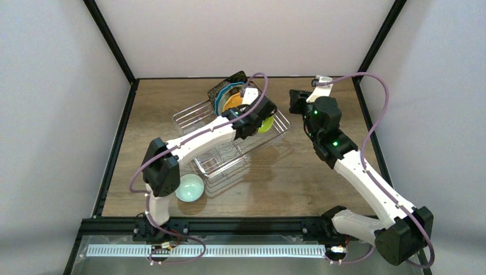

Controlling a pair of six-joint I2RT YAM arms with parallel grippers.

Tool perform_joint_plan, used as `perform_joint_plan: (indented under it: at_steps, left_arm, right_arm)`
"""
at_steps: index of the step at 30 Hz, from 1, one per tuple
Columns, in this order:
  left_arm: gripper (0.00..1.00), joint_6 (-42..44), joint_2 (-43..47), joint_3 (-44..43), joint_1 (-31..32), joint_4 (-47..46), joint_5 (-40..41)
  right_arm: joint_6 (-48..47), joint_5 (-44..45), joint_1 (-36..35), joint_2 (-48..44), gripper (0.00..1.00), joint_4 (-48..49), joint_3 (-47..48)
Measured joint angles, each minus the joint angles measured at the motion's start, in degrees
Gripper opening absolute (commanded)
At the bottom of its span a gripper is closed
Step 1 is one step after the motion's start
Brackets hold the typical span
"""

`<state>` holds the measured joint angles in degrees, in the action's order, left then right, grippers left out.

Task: Load the mixed dishes into the dish rack
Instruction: Grab the bowl from the dish rack, then pass from the left arm to the right

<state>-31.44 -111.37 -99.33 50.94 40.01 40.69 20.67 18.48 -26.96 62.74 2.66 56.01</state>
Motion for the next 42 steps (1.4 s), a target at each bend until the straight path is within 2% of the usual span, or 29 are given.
perform_joint_plan:
  at_steps: [8,16,24,31,42]
  left_arm:
    - [0.03,-6.8,5.5,2.9,-4.5,1.8,-8.2]
    - [0.03,-13.0,12.9,9.1,-11.2,-0.5,-21.0]
    - [0.03,-14.5,13.8,9.9,-12.1,-1.9,-31.4]
    - [0.03,-14.9,14.8,11.3,-12.1,-3.1,-36.5]
    - [0.03,-14.9,15.1,11.3,-12.1,-3.7,-39.5]
  right_arm:
    - [-0.9,0.2,0.0,0.0,0.77,-3.6,1.0]
    - [-0.7,-1.5,0.0,0.9,0.77,-11.1,5.2]
    - [-0.5,-5.8,-0.5,6.6,0.76,-19.6,11.9]
    - [0.4,-9.3,-2.0,11.0,0.76,-26.4,18.3]
    - [1.5,-10.4,-6.4,16.5,0.75,-34.1,21.1]
